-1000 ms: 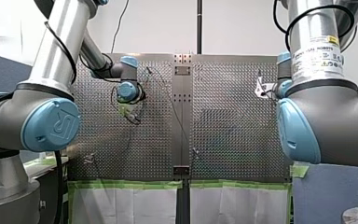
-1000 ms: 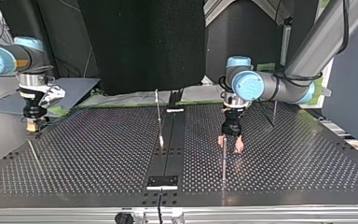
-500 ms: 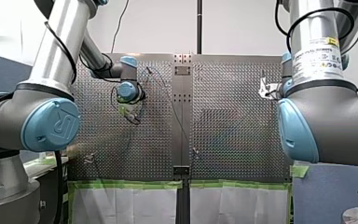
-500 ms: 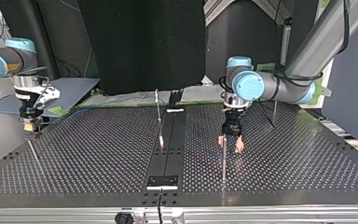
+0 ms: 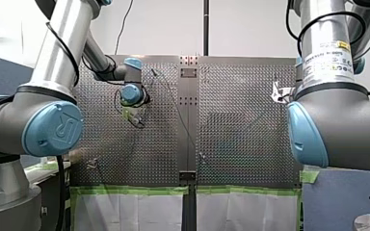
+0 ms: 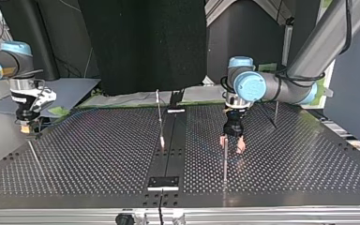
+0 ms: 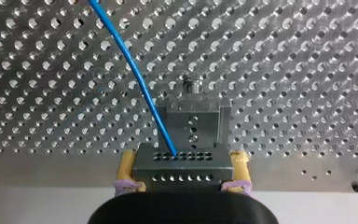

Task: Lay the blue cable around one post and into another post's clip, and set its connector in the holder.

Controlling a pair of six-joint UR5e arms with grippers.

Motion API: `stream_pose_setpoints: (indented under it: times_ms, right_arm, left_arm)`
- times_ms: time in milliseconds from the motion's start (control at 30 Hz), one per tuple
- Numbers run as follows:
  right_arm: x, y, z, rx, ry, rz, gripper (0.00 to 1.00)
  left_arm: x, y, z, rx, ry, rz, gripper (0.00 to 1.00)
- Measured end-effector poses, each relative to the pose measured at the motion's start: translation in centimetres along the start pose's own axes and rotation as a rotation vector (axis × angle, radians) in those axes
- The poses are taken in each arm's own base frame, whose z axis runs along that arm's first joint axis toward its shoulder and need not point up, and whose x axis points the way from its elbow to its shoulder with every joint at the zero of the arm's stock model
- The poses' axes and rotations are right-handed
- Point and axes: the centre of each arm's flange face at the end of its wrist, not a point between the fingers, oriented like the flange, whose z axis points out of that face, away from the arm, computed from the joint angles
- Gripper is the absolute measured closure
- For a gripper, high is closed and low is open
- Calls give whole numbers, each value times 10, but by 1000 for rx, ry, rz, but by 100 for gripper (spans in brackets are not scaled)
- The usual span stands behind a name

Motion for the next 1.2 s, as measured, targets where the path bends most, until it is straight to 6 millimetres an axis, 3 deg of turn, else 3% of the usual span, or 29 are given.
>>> stream_pose_setpoints:
  times_ms: [667,1200]
  right_arm:
    - [-3,1,20,70,10,-5,100]
    - [-1,12,23,98,4,4,100]
  left_arm:
    - [-1,1,0,-7,1,1,0]
    - [-2,2,0,-18,-1,9,0]
